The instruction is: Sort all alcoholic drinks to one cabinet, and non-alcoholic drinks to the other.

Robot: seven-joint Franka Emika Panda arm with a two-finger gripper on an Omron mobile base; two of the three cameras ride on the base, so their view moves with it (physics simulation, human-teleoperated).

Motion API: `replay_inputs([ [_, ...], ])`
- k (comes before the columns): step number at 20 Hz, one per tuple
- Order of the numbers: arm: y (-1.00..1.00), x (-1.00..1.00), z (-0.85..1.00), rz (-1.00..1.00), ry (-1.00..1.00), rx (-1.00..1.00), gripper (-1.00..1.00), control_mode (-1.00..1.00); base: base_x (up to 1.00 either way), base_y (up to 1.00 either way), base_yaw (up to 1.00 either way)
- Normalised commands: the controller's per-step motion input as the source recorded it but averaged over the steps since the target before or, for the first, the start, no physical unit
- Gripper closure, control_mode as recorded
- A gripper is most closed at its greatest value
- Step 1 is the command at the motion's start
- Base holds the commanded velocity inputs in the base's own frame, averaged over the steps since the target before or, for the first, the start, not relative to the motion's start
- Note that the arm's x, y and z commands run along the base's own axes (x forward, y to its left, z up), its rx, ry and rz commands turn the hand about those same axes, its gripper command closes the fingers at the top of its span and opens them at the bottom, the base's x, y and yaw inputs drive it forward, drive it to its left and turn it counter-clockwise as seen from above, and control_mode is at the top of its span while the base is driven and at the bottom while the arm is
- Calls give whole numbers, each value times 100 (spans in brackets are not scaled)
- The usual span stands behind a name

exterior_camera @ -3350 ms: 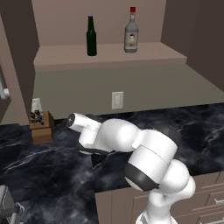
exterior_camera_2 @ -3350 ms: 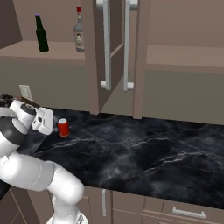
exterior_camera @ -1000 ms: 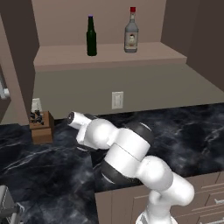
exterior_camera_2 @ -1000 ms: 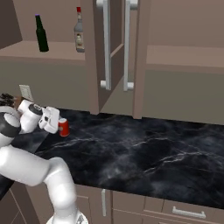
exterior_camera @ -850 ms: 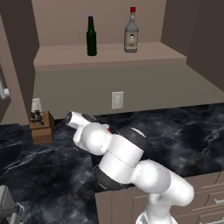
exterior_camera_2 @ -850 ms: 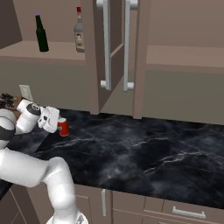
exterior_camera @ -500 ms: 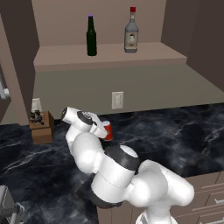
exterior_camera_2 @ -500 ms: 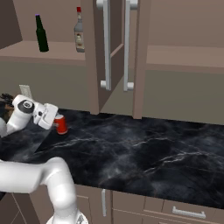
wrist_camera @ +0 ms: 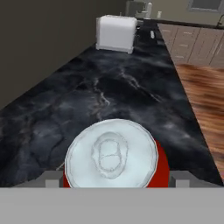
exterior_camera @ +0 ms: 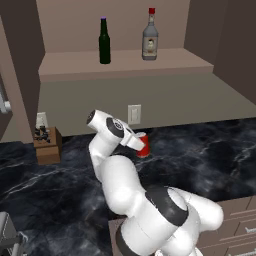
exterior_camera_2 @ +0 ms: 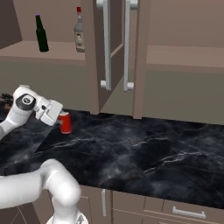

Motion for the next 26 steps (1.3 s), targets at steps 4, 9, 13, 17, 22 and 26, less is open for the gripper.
replay_inputs([
  [4, -54, -74, 22, 15, 6, 2, 100, -100, 0, 0, 0],
  [9, -18, -64, 49, 17, 7, 4, 100, -100, 0, 0, 0],
  [13, -1, -56, 77, 21, 3, 5, 100, -100, 0, 0, 0],
  [17, 0, -56, 72, 23, 7, 9, 100, -100, 0, 0, 0],
  [22, 0, -55, 71, 24, 12, 14, 100, -100, 0, 0, 0],
  [26, 1, -54, 71, 25, 10, 15, 100, -100, 0, 0, 0],
])
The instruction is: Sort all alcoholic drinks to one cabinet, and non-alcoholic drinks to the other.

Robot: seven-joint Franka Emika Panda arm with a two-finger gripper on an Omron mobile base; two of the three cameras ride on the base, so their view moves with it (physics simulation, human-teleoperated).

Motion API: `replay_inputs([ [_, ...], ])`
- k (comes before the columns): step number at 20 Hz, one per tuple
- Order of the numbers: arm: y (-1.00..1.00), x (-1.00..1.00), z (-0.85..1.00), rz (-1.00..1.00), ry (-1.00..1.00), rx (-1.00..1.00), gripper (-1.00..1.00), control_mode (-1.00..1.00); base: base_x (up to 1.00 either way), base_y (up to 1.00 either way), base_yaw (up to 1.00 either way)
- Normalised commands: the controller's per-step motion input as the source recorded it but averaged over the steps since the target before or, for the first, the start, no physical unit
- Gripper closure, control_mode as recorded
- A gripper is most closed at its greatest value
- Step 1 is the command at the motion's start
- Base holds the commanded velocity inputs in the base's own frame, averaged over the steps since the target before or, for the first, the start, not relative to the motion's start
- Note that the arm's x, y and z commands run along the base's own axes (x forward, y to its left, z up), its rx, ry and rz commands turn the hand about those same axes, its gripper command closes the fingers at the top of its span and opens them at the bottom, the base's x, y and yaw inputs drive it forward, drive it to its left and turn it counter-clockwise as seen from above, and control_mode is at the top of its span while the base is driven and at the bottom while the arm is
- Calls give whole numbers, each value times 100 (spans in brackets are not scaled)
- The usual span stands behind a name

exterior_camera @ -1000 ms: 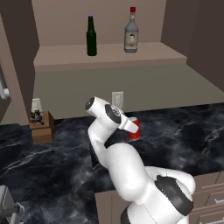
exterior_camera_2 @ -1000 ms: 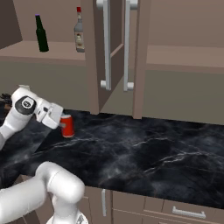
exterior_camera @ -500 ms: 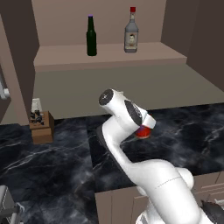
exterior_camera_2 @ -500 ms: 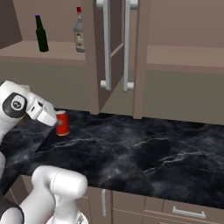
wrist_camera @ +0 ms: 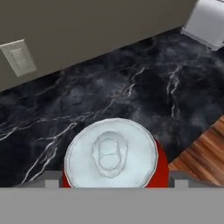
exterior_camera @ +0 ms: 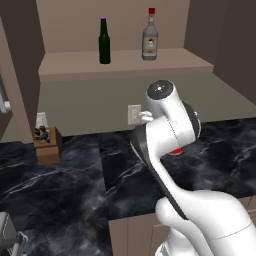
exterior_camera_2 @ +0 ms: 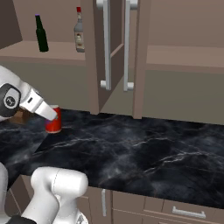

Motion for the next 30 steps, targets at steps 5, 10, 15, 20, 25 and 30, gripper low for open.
replay_inputs([
  [5, 0, -55, 58, 25, 4, 17, 100, -100, 0, 0, 0],
  [10, 0, -56, 37, 22, 0, 17, 100, -100, 0, 0, 0],
  [15, 0, -51, 19, 16, 0, 11, 100, -100, 0, 0, 0],
  [20, 0, -57, 20, 8, 0, 2, 100, -100, 0, 0, 0],
  [25, -2, -76, 26, 1, -2, 0, 100, -100, 0, 0, 0],
  [30, 0, -54, 28, 0, -3, -3, 100, -100, 0, 0, 0],
])
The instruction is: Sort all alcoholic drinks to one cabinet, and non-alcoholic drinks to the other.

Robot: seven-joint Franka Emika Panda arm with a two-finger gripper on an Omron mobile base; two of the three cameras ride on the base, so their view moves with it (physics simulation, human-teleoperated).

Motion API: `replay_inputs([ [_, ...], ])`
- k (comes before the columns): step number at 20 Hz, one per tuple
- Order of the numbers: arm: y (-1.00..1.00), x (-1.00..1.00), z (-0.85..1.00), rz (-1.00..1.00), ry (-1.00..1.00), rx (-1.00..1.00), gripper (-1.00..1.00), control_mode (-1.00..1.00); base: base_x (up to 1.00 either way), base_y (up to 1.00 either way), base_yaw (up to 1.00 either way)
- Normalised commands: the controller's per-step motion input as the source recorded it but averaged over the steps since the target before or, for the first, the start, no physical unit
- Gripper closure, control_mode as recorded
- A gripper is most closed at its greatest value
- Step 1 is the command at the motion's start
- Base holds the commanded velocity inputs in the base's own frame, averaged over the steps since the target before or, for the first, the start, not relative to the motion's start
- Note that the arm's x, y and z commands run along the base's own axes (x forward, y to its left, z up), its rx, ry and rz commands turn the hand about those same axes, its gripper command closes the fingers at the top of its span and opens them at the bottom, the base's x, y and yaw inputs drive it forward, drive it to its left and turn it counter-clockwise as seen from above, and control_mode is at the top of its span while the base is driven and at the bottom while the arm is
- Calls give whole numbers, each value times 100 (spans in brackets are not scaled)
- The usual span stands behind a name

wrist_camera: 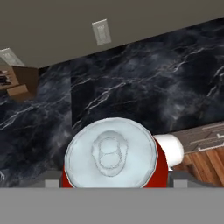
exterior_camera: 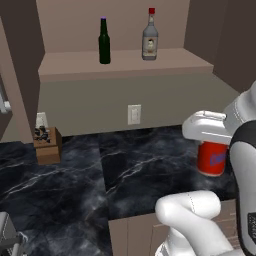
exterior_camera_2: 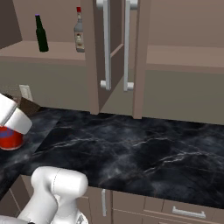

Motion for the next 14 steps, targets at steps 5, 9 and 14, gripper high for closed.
replay_inputs([
  [5, 0, -23, 5, 0, -1, -2, 100, 100, -33, -5, 0],
  [9, 0, 0, 0, 0, 0, 0, 100, 100, -100, -65, 0],
  [14, 0, 0, 0, 0, 0, 0, 100, 100, -59, -90, 0],
])
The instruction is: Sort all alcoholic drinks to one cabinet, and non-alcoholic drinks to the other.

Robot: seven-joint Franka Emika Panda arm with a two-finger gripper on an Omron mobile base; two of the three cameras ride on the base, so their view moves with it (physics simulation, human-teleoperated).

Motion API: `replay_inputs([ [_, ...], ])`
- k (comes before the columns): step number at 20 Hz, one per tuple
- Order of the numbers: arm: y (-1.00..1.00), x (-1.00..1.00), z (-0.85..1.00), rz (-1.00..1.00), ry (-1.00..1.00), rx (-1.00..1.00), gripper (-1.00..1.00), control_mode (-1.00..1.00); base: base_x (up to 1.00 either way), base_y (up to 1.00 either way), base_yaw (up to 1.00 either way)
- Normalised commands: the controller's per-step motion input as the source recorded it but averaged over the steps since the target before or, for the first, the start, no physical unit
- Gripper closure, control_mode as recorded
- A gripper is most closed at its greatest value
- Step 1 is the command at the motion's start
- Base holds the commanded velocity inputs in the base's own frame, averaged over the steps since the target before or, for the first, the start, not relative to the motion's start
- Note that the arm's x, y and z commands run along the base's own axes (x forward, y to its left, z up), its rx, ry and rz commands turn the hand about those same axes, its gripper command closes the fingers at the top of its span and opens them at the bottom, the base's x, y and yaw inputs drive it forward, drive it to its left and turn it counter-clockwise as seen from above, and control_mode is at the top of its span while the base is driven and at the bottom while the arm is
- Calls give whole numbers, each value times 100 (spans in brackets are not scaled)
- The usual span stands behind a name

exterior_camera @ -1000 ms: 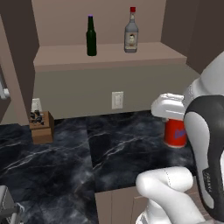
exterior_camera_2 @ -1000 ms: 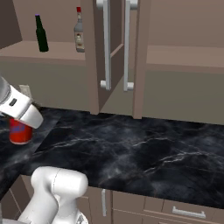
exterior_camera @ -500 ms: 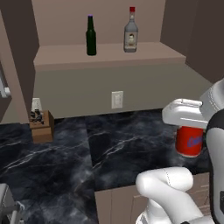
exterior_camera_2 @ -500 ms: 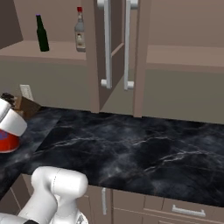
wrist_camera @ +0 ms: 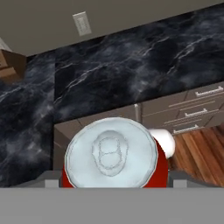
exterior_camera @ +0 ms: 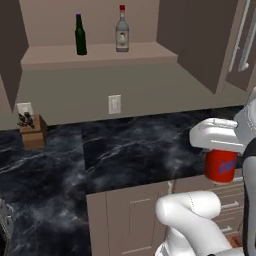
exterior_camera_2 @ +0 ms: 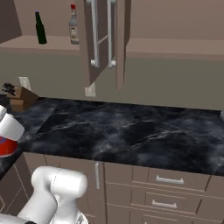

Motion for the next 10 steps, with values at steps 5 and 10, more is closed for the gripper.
replay_inputs([
  [5, 0, 0, 0, 0, 0, 0, 100, 100, -5, -100, 0],
  [10, 0, 0, 0, 0, 0, 0, 100, 100, 0, -97, 1],
])
